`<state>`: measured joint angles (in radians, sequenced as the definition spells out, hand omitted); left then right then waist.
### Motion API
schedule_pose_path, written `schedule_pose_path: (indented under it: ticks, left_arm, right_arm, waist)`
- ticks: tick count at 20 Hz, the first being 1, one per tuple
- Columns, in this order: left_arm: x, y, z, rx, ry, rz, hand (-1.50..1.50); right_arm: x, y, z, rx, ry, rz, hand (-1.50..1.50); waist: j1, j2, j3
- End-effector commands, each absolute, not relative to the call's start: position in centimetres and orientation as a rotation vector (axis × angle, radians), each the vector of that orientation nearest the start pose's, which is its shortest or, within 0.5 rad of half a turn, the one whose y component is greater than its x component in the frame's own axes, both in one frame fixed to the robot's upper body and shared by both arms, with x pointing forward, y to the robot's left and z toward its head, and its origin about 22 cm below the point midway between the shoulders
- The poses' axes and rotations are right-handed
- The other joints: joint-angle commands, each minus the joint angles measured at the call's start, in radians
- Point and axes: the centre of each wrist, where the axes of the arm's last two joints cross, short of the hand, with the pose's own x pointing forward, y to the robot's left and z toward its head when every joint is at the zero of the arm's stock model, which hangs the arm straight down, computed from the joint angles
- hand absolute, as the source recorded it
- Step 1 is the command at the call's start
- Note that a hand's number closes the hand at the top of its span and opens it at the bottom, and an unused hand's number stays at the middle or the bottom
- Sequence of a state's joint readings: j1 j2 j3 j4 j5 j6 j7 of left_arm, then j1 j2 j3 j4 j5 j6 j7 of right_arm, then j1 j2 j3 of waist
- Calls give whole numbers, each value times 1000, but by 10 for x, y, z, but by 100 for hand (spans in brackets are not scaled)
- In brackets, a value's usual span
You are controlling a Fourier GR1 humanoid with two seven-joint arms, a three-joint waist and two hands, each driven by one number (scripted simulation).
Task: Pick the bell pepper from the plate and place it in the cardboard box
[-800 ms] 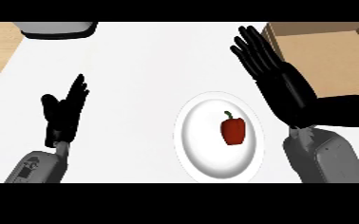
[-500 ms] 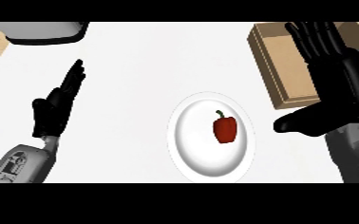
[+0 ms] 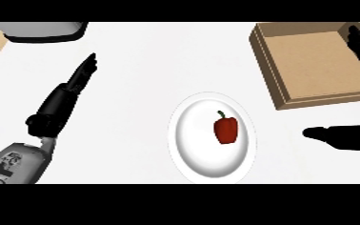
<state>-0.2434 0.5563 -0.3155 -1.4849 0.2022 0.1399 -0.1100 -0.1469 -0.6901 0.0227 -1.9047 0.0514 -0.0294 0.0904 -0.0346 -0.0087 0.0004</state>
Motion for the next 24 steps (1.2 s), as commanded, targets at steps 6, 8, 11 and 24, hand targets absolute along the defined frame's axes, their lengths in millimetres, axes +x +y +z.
schedule_pose_path:
  ticks: [6, 8, 11, 24]
  left_arm:
    - [277, 264, 56, 81, -1744, -532, 0]
    - [300, 266, 77, 88, -1753, -532, 0]
    - [290, 268, 68, 91, -1751, -558, 0]
    - [284, 259, 65, 88, -1760, -542, 0]
  right_arm:
    - [227, -274, 187, -719, -1653, 1102, -150]
    - [226, -270, 196, -747, -1552, 1234, -150]
    - [221, -239, 194, -756, -1424, 1352, -150]
    - [230, -127, 191, -814, -1067, 1530, -150]
  waist:
    - [45, 6, -3]
    - [33, 9, -3]
    - [61, 9, -5]
    - [59, 7, -3]
